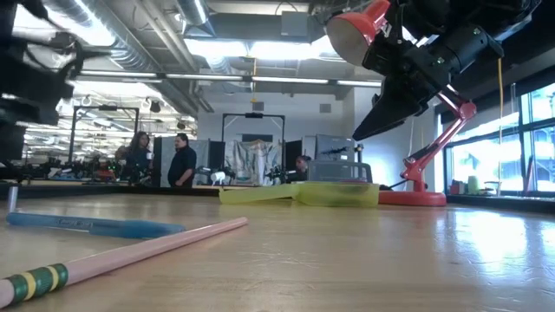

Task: Pick & place school supplies into a supply box
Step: Put the black transparent pen into the yellow supply box

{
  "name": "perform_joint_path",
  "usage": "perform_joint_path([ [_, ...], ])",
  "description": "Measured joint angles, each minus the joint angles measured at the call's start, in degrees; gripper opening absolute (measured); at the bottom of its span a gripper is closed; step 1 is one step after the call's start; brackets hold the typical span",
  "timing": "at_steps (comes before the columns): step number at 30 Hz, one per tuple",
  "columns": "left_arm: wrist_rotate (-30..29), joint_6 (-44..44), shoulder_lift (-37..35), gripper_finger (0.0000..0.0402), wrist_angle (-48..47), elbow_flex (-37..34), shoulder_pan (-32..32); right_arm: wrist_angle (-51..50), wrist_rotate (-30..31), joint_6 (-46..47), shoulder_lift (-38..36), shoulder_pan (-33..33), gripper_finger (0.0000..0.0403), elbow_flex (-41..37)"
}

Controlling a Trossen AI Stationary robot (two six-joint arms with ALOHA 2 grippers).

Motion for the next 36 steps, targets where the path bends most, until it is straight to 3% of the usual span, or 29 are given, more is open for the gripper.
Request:
perform_joint_path([
  [11,6.16,1.41,7.67,0.0128,3.92,0.22,0.11,-0.06,-0.02,-0.08,0.0,0.03,0.0141,0.0],
  [25,6.81,-6.5,7.63,0.0023,5.15,0.11,0.0,-1.53,-0.04,-0.59,0.04,0.04,0.0141,-0.02],
  [33,6.14,-12.45,5.21,0.0028,6.88,1.88,-0.04,-2.52,-0.71,-0.58,0.04,0.04,0.0141,0.0],
  [36,3.99,-13.87,3.01,0.0027,8.27,3.73,0.09,-2.56,-3.49,-0.81,0.04,0.04,0.0141,-0.02],
])
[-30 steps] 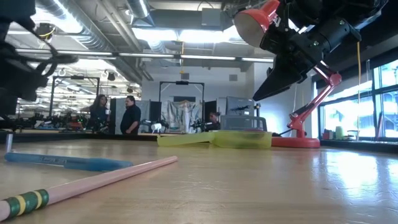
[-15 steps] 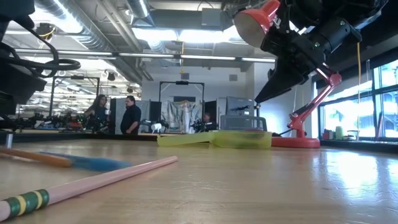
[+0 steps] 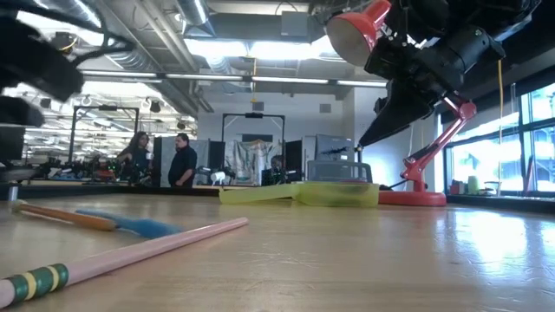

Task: Pick & place school supplies into a supply box
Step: Put the black transparent pen into the yellow supply box

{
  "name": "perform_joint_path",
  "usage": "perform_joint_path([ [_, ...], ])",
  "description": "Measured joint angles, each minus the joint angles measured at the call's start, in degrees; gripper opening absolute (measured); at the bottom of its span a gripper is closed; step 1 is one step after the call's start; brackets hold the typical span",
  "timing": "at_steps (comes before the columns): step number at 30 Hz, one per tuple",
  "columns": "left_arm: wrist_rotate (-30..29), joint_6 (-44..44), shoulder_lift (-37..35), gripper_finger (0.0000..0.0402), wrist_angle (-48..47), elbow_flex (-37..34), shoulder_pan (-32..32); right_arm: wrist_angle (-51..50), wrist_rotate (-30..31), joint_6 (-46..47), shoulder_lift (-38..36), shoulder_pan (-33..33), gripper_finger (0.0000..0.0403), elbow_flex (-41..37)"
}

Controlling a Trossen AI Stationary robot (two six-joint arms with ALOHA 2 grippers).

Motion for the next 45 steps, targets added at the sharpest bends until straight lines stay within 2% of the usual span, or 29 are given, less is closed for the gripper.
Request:
perform_joint_path([
  [2,-5.8,-0.17,-0.9,0.0027,2.86,1.05,0.4,0.73,-2.68,-1.36,0.0,0.0,0.0141,0.0],
  [5,-18.96,1.49,-2.19,0.0031,11.12,2.37,1.57,4.13,-7.06,-4.31,0.0,0.68,0.0141,0.0],
  [9,-35.22,10.29,-2.3,0.0035,25.82,2.2,4.0,11.52,-13.49,-8.26,0.0,2.72,0.0141,-0.02],
  [11,-40.35,15.38,-1.85,0.0035,33.89,2.22,5.48,15.05,-15.58,-8.67,0.0,3.91,0.0141,-0.02],
  [13,-42.15,21.64,-1.28,0.0033,41.82,2.22,6.96,18.34,-16.55,-8.38,0.0,5.08,0.0141,-0.02],
  [19,-41.21,39.42,-1.06,0.0037,62.63,2.22,11.04,21.88,-16.53,-8.63,-0.02,7.34,0.0141,-0.01],
  [23,-34.06,47.74,-1.06,0.0037,70.87,2.23,13.59,26.37,-16.51,-8.41,-0.02,7.43,0.0141,0.0],
  [26,-29.28,50.23,-1.04,0.0034,73.11,2.24,15.15,30.28,-16.51,-8.41,0.09,7.43,0.0141,-0.02],
  [32,-25.04,53.06,-1.04,0.0039,76.53,2.24,16.2,35.47,-15.59,-8.21,1.33,7.43,0.0141,0.0],
  [39,-24.71,53.81,-1.04,0.0035,77.01,2.24,16.26,43.11,-14.56,-6.88,4.32,7.43,0.0141,0.0],
  [45,-24.71,56.44,-1.04,0.0043,77.34,2.24,16.24,43.41,-14.57,-6.71,6.8,7.43,0.0141,1.43],
])
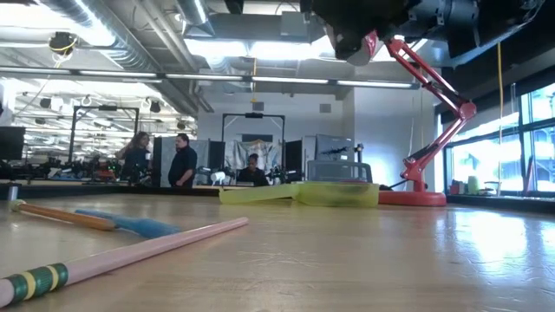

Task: Pick & place school supplies into a supply box
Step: Put the black transparent pen into the yellow supply box

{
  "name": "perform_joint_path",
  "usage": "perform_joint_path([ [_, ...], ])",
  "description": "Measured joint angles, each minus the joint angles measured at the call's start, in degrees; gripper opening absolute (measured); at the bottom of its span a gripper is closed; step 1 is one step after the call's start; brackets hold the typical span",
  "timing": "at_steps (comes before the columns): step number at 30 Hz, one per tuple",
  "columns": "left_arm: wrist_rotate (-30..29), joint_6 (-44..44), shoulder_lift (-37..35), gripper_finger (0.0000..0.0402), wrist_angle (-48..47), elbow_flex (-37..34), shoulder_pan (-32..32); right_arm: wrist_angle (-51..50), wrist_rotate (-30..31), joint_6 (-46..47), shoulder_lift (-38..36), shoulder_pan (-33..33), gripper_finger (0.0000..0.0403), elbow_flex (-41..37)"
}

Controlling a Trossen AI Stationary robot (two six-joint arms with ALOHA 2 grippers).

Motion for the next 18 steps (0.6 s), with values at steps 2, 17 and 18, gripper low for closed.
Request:
perform_joint_path([
  [2,-0.11,0.12,0.0,0.0043,0.12,0.0,0.0,-0.03,-0.67,0.01,1.35,0.0,0.0141,1.39],
  [17,-0.87,2.75,0.0,0.0041,-0.05,0.0,0.0,-2.32,-2.05,3.28,3.8,0.11,0.0141,4.97],
  [18,-1.06,3.05,0.0,0.004,-0.05,0.0,-0.01,-2.31,-2.07,3.57,3.8,0.11,0.0141,4.97],
])
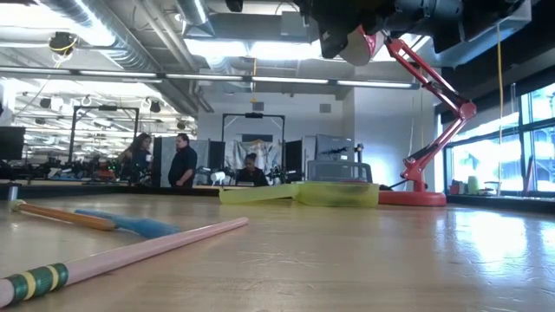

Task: Pick & place school supplies into a supply box
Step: Put the black transparent pen into the yellow supply box

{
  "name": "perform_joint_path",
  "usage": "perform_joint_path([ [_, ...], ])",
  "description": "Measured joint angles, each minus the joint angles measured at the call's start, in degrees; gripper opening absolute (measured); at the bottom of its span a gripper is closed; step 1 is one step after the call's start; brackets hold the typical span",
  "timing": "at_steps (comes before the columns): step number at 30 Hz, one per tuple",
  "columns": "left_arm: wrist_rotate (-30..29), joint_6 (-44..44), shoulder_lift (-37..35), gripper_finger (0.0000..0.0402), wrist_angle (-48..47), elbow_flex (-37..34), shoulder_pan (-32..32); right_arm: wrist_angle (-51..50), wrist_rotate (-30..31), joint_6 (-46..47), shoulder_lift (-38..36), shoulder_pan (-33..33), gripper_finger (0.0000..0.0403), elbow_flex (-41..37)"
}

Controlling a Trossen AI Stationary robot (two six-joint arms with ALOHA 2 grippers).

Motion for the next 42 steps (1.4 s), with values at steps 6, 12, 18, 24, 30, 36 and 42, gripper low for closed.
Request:
perform_joint_path([
  [6,-2.4,0.07,0.0,0.004,0.02,0.0,-0.01,1.81,0.13,-0.55,0.0,1.06,0.0141,0.0],
  [12,-2.58,0.07,0.0,0.0042,0.05,0.0,-0.05,1.89,0.33,-0.71,0.0,1.42,0.0141,0.0],
  [18,-3.93,0.06,0.0,0.0041,0.15,0.0,-0.01,1.98,0.73,-0.69,0.0,1.4,0.0141,0.0],
  [24,-3.97,0.46,0.0,0.0046,0.18,0.0,0.43,2.02,2.36,-0.83,0.0,1.42,0.0118,0.0],
  [30,-3.66,0.44,0.0,0.0044,0.2,0.0,0.65,1.87,2.55,-1.16,0.0,1.38,0.0069,0.02],
  [36,-0.5,2.79,-0.02,0.0056,0.18,0.0,0.8,1.4,1.9,-1.79,-0.02,1.48,0.0042,0.02],
  [42,-0.16,3.65,-0.02,0.0067,0.05,0.0,0.78,0.84,2.77,-2.0,-0.05,1.49,0.0044,0.04],
])
